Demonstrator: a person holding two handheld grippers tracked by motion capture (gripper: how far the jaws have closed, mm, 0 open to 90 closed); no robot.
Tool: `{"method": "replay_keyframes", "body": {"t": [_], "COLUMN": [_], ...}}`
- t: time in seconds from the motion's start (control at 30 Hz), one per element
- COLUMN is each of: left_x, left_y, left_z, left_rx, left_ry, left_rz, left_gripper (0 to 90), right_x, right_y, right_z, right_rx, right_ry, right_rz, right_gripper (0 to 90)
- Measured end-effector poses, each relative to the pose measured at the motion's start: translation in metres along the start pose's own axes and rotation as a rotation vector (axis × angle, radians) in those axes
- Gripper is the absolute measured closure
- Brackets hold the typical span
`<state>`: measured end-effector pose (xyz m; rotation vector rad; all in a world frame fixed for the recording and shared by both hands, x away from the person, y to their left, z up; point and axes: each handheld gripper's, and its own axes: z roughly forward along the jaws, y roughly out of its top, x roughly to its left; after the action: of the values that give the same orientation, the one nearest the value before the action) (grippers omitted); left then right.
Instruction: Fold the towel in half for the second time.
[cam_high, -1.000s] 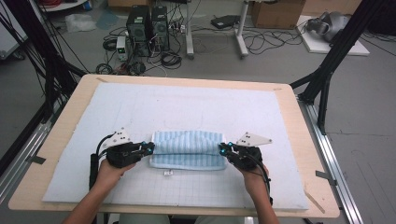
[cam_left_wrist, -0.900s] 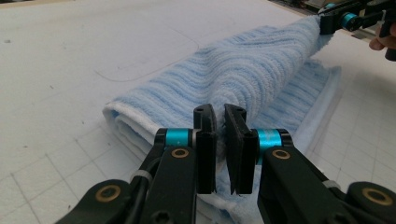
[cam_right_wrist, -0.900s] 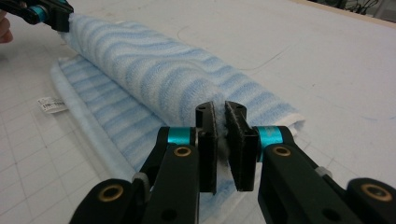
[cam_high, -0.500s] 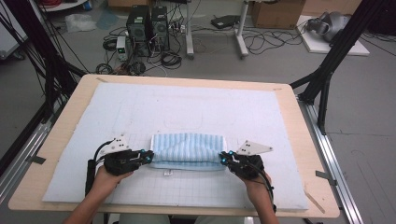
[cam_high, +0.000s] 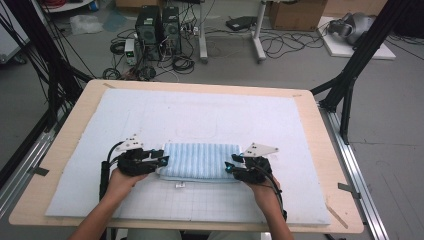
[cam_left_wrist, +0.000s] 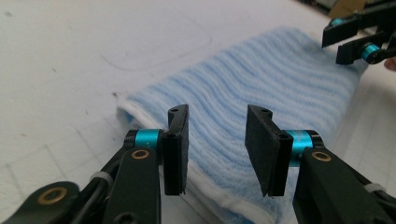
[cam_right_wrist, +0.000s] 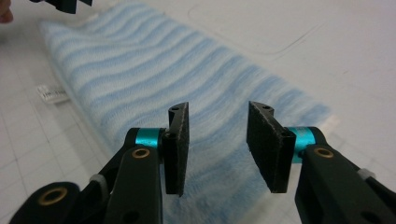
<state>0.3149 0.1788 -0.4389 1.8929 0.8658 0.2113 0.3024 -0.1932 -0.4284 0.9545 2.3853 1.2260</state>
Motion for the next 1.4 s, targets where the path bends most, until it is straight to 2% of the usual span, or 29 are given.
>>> {"method": "replay_keyframes", "body": {"t": [0.1, 0.2, 0.33, 0.4, 0.47, 0.57, 0.63, 0.73, 0.8, 0.83, 0.87, 0.93, 1.0, 1.13, 1.27, 1.33, 1.4], "left_x": [-0.002, -0.001, -0.001, -0.001, 0.002, 0.009, 0.014, 0.022, 0.026, 0.028, 0.030, 0.034, 0.036, 0.037, 0.035, 0.034, 0.032], "left_y": [-0.003, -0.007, -0.008, -0.007, -0.006, -0.002, 0.002, 0.008, 0.011, 0.011, 0.011, 0.011, 0.010, 0.011, 0.013, 0.013, 0.012], "left_z": [0.004, 0.003, 0.003, 0.002, 0.000, -0.008, -0.015, -0.027, -0.033, -0.036, -0.038, -0.042, -0.045, -0.050, -0.052, -0.052, -0.052], "left_rx": [0.060, 0.093, 0.114, 0.118, 0.089, -0.005, -0.059, -0.141, -0.193, -0.221, -0.237, -0.254, -0.275, -0.295, -0.304, -0.301, -0.306], "left_ry": [0.026, 0.038, 0.046, 0.045, 0.044, 0.050, 0.067, 0.084, 0.102, 0.106, 0.120, 0.140, 0.146, 0.129, 0.119, 0.117, 0.117], "left_rz": [0.019, 0.027, 0.042, 0.043, 0.031, 0.012, 0.009, 0.005, 0.007, -0.004, -0.012, -0.015, -0.017, 0.005, 0.037, 0.042, 0.045], "left_gripper": [60.4, 60.3, 61.4, 61.4, 58.9, 53.1, 49.3, 40.9, 31.9, 26.5, 23.2, 21.3, 17.9, 18.0, 18.2, 18.7, 18.7], "right_x": [0.002, 0.005, 0.004, 0.002, 0.001, -0.003, -0.007, -0.014, -0.018, -0.021, -0.024, -0.030, -0.036, -0.043, -0.043, -0.044, -0.045], "right_y": [-0.003, -0.008, -0.010, -0.011, -0.010, -0.006, -0.002, 0.001, 0.000, 0.000, -0.001, -0.003, -0.006, -0.013, -0.015, -0.015, -0.016], "right_z": [0.004, 0.007, 0.005, 0.003, -0.001, -0.011, -0.016, -0.020, -0.023, -0.026, -0.028, -0.034, -0.041, -0.056, -0.068, -0.071, -0.073], "right_rx": [0.038, 0.089, 0.102, 0.096, 0.069, 0.000, -0.019, -0.011, -0.018, -0.021, -0.027, -0.034, -0.049, -0.122, -0.168, -0.163, -0.153], "right_ry": [0.010, 0.028, 0.048, 0.059, 0.070, 0.056, 0.018, -0.055, -0.091, -0.115, -0.120, -0.121, -0.122, -0.139, -0.174, -0.192, -0.207], "right_rz": [-0.026, -0.048, -0.057, -0.053, -0.031, -0.021, -0.031, -0.056, -0.054, -0.043, -0.035, -0.031, -0.017, 0.043, 0.036, 0.021, 0.028], "right_gripper": [57.7, 57.7, 56.8, 53.2, 49.3, 44.4, 37.3, 28.4, 20.6, 17.9, 15.9, 11.6, 11.6, 11.0, 11.0, 11.0, 11.0]}}
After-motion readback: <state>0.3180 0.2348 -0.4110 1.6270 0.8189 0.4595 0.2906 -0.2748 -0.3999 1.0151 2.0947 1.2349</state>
